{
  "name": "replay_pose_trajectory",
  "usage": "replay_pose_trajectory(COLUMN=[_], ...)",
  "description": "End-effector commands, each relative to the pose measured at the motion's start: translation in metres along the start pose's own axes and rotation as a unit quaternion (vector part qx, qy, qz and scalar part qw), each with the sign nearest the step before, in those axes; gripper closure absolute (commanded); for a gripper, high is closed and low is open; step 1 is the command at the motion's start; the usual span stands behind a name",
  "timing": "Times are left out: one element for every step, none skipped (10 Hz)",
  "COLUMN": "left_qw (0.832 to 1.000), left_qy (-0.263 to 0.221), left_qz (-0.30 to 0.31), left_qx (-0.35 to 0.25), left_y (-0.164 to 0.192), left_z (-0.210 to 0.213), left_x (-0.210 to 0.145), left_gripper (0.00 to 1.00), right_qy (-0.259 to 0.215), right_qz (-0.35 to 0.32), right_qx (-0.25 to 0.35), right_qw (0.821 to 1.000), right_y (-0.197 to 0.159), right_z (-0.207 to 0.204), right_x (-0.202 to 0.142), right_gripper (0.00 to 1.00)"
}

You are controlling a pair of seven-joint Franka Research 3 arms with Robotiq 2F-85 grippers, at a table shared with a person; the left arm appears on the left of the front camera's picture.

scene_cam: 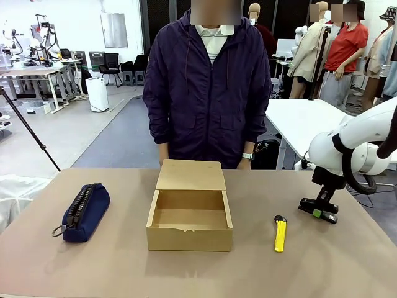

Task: Pack the items into the box.
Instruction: Pick up the item specified by the human and place it in the Mailer Box.

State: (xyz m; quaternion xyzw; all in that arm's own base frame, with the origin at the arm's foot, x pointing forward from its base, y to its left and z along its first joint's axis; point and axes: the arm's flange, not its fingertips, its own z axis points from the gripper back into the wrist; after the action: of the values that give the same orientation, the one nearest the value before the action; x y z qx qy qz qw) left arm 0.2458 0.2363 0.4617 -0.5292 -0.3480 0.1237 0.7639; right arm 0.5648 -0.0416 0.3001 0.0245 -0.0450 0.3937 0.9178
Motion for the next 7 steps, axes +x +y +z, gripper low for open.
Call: replay_pose_trajectory(left_qw=[1.000,1.000,1.000,1.000,1.000,1.000,1.000], left_qy=[-0.006,-0.006,-0.006,-0.006,-0.006,-0.006,-0.006], left_qz=[-0.006,-0.006,-0.006,-0.006,-0.006,-0.006,-0.006], left_qx=[-0.011,-0.011,-0.011,-0.011,-0.011,-0.011,-0.011], left_y=[-0.0008,-0.0008,-0.0008,-0.0008,-0.0008,-0.0008,-0.0008], left_z=[0.0009,0.0009,0.0009,0.0009,0.0009,0.0009,0.0009], left_x=[0.0007,0.0007,0.0007,0.0007,0.0007,0.0007,0.0007], left_gripper=[0.00,0.00,0.00,0.00,0.00,0.00,0.00], right_qy=[-0.016,-0.017,-0.016,-0.017,-0.015,-0.013,-0.012], right_qz=[0.013,0.015,0.015,0.016,0.015,0.016,0.016], right_qx=[0.002,0.001,0.002,0.002,0.001,0.002,0.003], right_qw=[1.000,1.000,1.000,1.000,1.000,1.000,1.000], right_y=[-0.0018,-0.0024,-0.0029,-0.0031,-0.0035,-0.0037,-0.0035], right_z=[0.0050,0.0045,0.0053,0.0062,0.0066,0.0074,0.0085], right_x=[-0.0012,-0.0012,-0.0010,-0.0011,-0.0013,-0.0013,-0.0011], right_gripper=[1.00,1.00,1.00,1.00,1.00,1.00,1.00])
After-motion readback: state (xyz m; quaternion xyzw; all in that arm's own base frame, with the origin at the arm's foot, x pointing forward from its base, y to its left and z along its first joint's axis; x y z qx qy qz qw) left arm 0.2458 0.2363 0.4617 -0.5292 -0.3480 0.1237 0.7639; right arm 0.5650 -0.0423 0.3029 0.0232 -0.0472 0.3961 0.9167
